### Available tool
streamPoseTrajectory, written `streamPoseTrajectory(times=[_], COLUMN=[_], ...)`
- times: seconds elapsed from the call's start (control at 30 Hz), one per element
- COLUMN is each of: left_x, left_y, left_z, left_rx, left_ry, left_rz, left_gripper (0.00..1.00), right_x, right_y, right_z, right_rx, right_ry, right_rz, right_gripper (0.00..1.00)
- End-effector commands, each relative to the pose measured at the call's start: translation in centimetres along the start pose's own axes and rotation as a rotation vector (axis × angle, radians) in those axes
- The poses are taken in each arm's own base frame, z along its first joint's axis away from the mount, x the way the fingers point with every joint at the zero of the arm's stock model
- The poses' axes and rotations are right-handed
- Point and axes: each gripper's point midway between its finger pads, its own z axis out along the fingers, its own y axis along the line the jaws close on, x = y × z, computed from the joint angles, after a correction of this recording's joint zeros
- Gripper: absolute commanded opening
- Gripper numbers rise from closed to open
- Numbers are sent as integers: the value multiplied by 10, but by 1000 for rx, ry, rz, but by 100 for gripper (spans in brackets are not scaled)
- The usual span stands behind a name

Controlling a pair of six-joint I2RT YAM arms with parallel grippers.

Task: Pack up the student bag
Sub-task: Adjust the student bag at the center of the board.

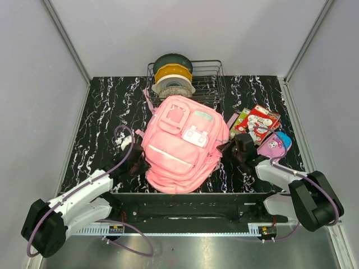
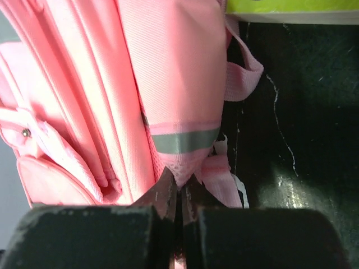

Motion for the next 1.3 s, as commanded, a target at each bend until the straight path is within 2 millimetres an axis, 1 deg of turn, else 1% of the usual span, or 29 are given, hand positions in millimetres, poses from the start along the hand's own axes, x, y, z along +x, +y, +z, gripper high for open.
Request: streamPoseTrajectory(times=[0.0, 0.1, 0.2, 0.23, 0.3, 0.33, 0.37, 0.4, 0.43, 0.47, 0.5, 0.57, 0.63, 0.67, 0.7, 0.73, 0.77, 0.8, 0.83, 0.87, 0.93, 1.0, 1.03, 1.1, 1.13, 1.17, 1.2, 1.23, 1.27], left_x=[-80, -99, -105, -102, -100, -98, -97, -94, -93, -92, -91, -90, -93, -93, -95, -96, -97, -98, -100, -98, -99, -83, -82, -66, -61, -55, -42, -38, -35], left_y=[-15, -5, -6, -5, -8, -8, -8, -6, -4, -3, 0, 1, 2, 2, 2, 2, 1, 1, 0, 4, 2, 4, 1, 10, 5, -9, -11, -18, -19], left_z=[-11, -14, -15, -12, -12, -11, -11, -10, -10, -10, -9, -8, -7, -6, -6, -6, -8, -10, -13, -17, -26, -28, -33, -32, -33, -38, -34, -36, -35], left_rx=[12, 7, 11, 4, 22, 25, 28, 23, 21, 19, 13, 9, 0, -1, -5, -8, -5, -7, -7, -23, -9, 19, 45, 45, 79, 166, 198, 229, 224], left_ry=[-219, -243, -238, -223, -200, -193, -192, -184, -184, -186, -183, -181, -191, -190, -191, -191, -194, -196, -203, -197, -211, -165, -175, -138, -127, -109, -77, -65, -73], left_rz=[39, 42, 72, 85, 102, 110, 114, 116, 116, 113, 112, 116, 114, 117, 114, 118, 122, 125, 126, 126, 107, 92, 75, 47, 9, -7, -14, -46, -50], left_gripper=[0, 0, 11, 18, 18, 21, 29, 32, 35, 39, 40, 39, 36, 36, 38, 40, 46, 60, 77, 83, 90, 91, 93, 94, 95, 95, 95, 95, 95], right_x=[10, 27, 41, 45, 51, 52, 53, 50, 51, 47, 43, 39, 35, 38, 36, 38, 37, 37, 38, 35, 35, 35, 35, 37, 38, 40, 42, 45, 49], right_y=[28, 28, 33, 36, 40, 39, 39, 43, 39, 36, 40, 35, 38, 32, 32, 27, 27, 24, 19, 16, 10, 6, 5, 3, 1, -2, -6, -7, -9], right_z=[-13, -15, -16, -16, -14, -14, -14, -14, -16, -15, -19, -23, -29, -33, -36, -39, -40, -43, -45, -48, -52, -58, -60, -65, -66, -67, -69, -70, -73], right_rx=[-129, -149, -191, -205, -224, -219, -216, -225, -204, -188, -195, -169, -173, -150, -153, -138, -138, -134, -112, -102, -77, -64, -61, -59, -57, -50, -39, -38, -46], right_ry=[87, 189, 283, 305, 351, 366, 374, 366, 374, 355, 336, 323, 309, 325, 320, 328, 322, 314, 317, 300, 303, 304, 303, 310, 314, 322, 337, 350, 367], right_rz=[-136, -201, -238, -243, -249, -254, -260, -283, -291, -311, -324, -342, -370, -373, -380, -380, -382, -385, -383, -385, -390, -397, -396, -395, -394, -390, -391, -393, -390], right_gripper=[1, 0, 6, 10, 19, 27, 44, 52, 59, 68, 70, 72, 73, 74, 75, 75, 75, 76, 77, 77, 81, 82, 82, 82, 84, 85, 85, 85, 84])
